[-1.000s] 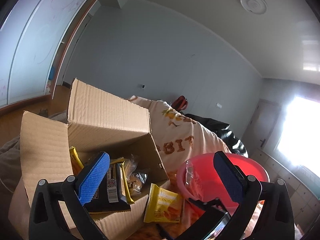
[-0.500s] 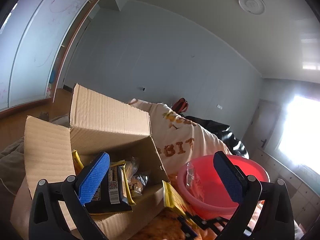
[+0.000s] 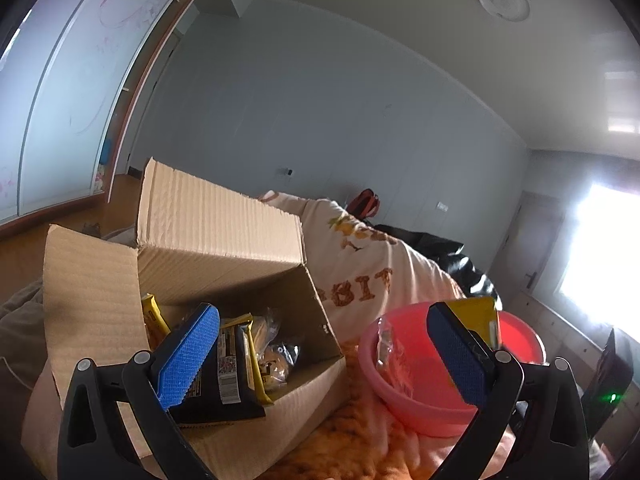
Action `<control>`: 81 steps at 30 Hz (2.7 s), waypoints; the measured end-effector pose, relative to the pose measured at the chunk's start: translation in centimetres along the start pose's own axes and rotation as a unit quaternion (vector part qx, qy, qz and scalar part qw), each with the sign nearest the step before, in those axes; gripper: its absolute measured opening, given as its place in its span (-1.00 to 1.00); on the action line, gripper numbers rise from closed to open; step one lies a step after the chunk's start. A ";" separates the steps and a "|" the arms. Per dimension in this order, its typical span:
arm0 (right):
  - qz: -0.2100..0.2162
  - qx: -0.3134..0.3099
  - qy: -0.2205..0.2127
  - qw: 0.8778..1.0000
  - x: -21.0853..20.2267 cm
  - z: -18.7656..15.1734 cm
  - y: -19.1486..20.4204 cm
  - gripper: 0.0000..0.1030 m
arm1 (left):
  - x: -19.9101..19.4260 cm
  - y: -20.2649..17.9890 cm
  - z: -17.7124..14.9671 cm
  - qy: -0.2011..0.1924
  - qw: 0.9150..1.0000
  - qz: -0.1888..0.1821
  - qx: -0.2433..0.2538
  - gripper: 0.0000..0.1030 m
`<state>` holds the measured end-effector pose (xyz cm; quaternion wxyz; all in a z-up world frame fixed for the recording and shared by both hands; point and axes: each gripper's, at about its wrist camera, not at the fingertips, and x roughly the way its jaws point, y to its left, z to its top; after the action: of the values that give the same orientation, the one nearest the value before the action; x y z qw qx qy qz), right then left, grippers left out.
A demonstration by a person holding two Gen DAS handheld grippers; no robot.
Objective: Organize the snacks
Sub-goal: 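Carry the yellow packet to the pink basin and release it with the right gripper, then reach the left gripper into the box toward the dark wrapped bars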
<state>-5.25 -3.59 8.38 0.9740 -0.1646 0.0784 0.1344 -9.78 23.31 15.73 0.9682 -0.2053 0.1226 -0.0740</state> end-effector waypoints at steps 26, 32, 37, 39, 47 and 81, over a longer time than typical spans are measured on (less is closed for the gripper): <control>-0.156 0.079 0.033 0.984 -0.6 -3.9 -7.5 0.77 | 3.9 3.5 -1.4 0.096 0.990 0.077 -0.071 0.99; -0.119 0.142 0.008 0.983 -1.7 -2.8 -9.8 0.77 | 4.3 3.3 -1.5 0.100 0.990 0.077 -0.067 0.99; -0.010 0.240 -0.013 0.971 -1.6 -1.5 -12.3 0.77 | 4.1 3.3 -1.5 0.098 0.990 0.073 -0.066 0.99; 0.012 0.257 -0.019 0.966 -1.2 -1.1 -12.6 0.80 | 4.1 3.3 -1.5 0.099 0.990 0.071 -0.069 0.99; 0.067 0.288 -0.019 0.955 0.9 0.0 -13.1 0.87 | 3.4 3.9 -1.0 0.094 0.990 0.062 -0.078 0.99; -0.036 0.293 -0.024 0.955 -1.8 -0.8 -11.1 0.99 | 2.5 5.2 0.0 0.085 0.992 0.058 -0.079 0.99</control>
<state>-3.87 -14.38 11.27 0.9853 0.1285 0.0846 0.0744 -6.87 27.53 13.02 0.9376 -0.2669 0.2215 -0.0246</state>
